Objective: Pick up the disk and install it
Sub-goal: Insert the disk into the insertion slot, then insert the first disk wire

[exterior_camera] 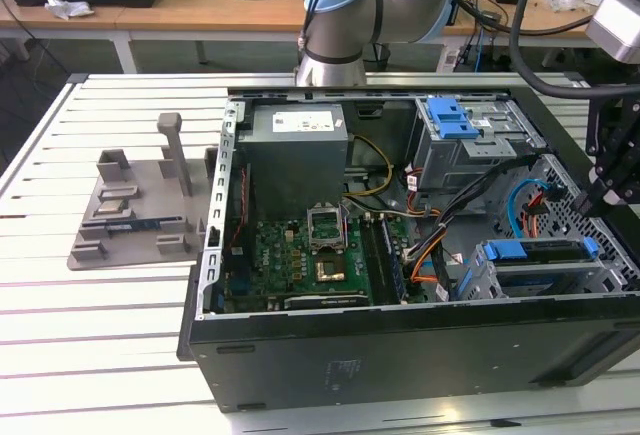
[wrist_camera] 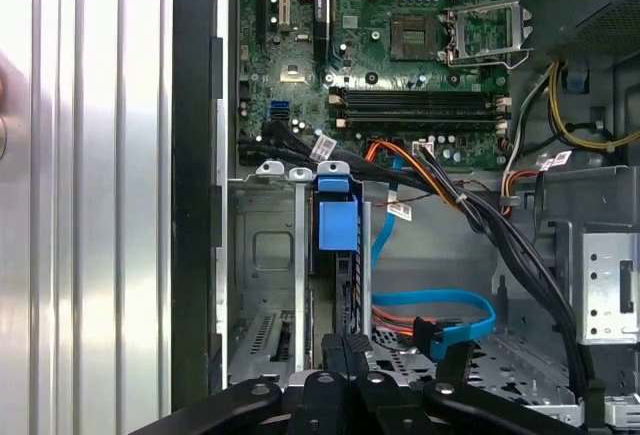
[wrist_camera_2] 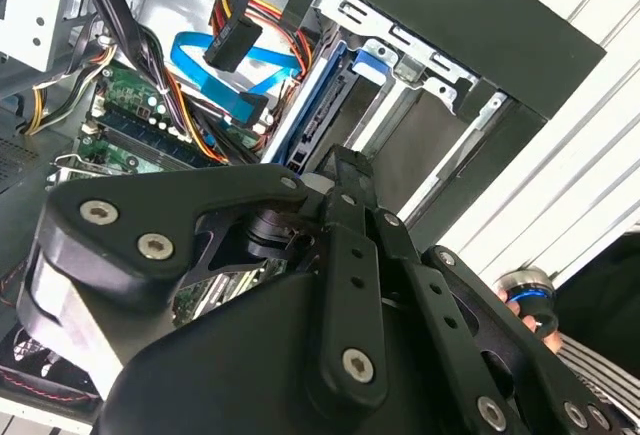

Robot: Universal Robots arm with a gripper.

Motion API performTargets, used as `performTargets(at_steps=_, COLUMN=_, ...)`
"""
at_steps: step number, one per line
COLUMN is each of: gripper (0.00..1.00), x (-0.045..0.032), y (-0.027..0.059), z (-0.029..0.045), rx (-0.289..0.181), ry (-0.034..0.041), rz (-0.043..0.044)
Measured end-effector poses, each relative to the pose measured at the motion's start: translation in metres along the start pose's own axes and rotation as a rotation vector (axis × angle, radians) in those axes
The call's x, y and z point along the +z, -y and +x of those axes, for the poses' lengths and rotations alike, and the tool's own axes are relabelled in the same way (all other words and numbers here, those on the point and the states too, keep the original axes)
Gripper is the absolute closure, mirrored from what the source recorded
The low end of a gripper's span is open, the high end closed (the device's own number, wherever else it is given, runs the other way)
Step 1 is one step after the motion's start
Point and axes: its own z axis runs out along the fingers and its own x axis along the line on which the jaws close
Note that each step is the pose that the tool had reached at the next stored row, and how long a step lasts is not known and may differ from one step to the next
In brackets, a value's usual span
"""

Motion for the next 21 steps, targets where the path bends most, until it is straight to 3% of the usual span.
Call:
performTargets(at_steps=4, gripper=0.89, x=0.0000, y=0.0001, z=0.0000, rx=0.000, ry=0.0000, rz=0.0000)
performTargets(at_steps=8, gripper=0.64, x=0.0000, y=0.0003, z=0.0000, rx=0.000, ry=0.0000, rz=0.0000)
performTargets(at_steps=11, gripper=0.64, x=-0.0001, y=0.0015, z=-0.0002, rx=0.000, ry=-0.0030, rz=0.0001)
performTargets(at_steps=13, gripper=0.64, x=-0.0001, y=0.0095, z=-0.0021, rx=0.000, ry=-0.0037, rz=-0.0003)
performTargets(at_steps=15, gripper=0.64, x=-0.0001, y=0.0204, z=-0.0085, rx=0.000, ry=-0.0042, rz=-0.0008)
performTargets(at_steps=21, gripper=0.64, x=-0.0002, y=0.0328, z=-0.0248, rx=0.000, ry=-0.0061, rz=-0.0009)
